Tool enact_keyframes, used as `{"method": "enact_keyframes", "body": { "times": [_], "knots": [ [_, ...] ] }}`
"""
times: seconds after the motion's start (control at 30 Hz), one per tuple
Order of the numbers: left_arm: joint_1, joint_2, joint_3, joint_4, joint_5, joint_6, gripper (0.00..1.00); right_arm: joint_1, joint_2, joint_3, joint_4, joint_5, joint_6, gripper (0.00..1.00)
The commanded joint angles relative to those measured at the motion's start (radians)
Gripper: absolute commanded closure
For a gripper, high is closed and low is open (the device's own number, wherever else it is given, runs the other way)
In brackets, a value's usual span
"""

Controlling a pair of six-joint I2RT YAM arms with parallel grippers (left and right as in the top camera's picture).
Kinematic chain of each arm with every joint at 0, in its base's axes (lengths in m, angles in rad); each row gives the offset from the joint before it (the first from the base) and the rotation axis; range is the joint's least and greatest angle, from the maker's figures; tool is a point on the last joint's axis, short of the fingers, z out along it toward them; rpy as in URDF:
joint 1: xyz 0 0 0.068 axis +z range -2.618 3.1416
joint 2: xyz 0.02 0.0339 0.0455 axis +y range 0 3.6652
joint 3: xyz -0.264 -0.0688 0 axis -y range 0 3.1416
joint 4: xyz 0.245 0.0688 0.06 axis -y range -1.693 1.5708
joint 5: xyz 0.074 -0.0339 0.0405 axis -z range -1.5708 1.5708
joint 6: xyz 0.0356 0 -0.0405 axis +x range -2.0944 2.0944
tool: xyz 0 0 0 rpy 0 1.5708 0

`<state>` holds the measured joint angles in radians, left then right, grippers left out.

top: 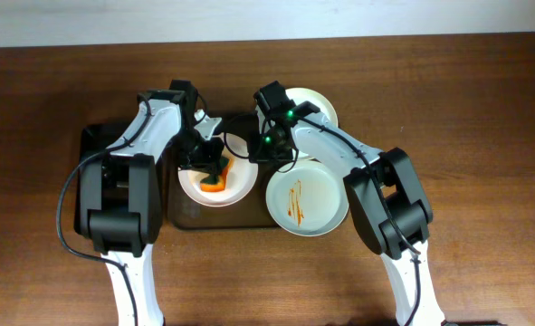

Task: Clean dirty plates on tray and stack at the side
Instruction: 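Scrub the held plate with the sponge in the left gripper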

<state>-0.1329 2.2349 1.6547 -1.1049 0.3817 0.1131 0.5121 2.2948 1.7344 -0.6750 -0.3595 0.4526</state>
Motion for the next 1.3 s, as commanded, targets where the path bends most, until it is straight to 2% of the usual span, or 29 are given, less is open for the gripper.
{"method": "enact_keyframes", "body": {
  "times": [0.0, 0.13, 0.2, 0.33, 0.4, 0.57, 0.7, 0.8, 0.93, 1.1, 1.2, 1.23, 1.27],
  "knots": [
    [0.015, 0.092, -0.063, -0.02, -0.117, -0.021, 1.0, 0.002, 0.016, 0.005, 0.018, -0.018, 0.007, 0.96],
    [0.063, 0.092, -0.063, 0.093, -0.507, -0.346, 1.0, 0.002, 0.016, 0.005, 0.022, -0.015, 0.007, 0.96],
    [0.053, 0.092, -0.064, 0.172, -0.518, -0.403, 1.0, 0.002, 0.016, 0.005, 0.022, -0.002, 0.007, 0.96],
    [-0.023, 0.091, -0.06, 0.303, -0.56, -0.405, 1.0, 0.003, 0.017, 0.005, 0.026, 0.024, 0.008, 0.96],
    [-0.05, 0.091, -0.039, 0.304, -0.566, -0.404, 1.0, 0.002, 0.018, 0.005, 0.026, 0.032, 0.008, 0.96],
    [-0.056, 0.064, 0.069, 0.138, -0.57, -0.432, 1.0, 0.002, 0.018, 0.005, 0.029, 0.035, 0.007, 0.96],
    [-0.023, 0.059, 0.078, -0.038, -0.562, -0.487, 1.0, 0.002, 0.018, 0.005, 0.031, 0.035, 0.007, 0.96],
    [-0.023, 0.059, 0.078, -0.082, -0.563, -0.479, 1.0, 0.002, 0.018, 0.005, 0.037, 0.034, 0.008, 0.96],
    [-0.029, 0.06, 0.063, 0.023, -0.562, -0.479, 1.0, 0.003, 0.018, 0.005, 0.036, 0.034, 0.008, 0.96],
    [-0.102, 0.06, -0.066, 0.262, -0.552, -0.48, 1.0, 0.002, 0.018, 0.005, 0.037, 0.035, 0.008, 0.96],
    [-0.158, 0.06, -0.102, 0.314, -0.538, -0.438, 1.0, 0.002, 0.018, 0.005, 0.037, 0.037, 0.007, 0.96],
    [-0.17, 0.059, -0.09, 0.316, -0.422, -0.359, 1.0, 0.002, 0.018, 0.005, 0.037, 0.042, 0.008, 0.96],
    [-0.17, 0.059, -0.086, 0.316, -0.374, -0.342, 1.0, 0.002, 0.018, 0.005, 0.037, 0.042, 0.008, 0.96]
  ]
}}
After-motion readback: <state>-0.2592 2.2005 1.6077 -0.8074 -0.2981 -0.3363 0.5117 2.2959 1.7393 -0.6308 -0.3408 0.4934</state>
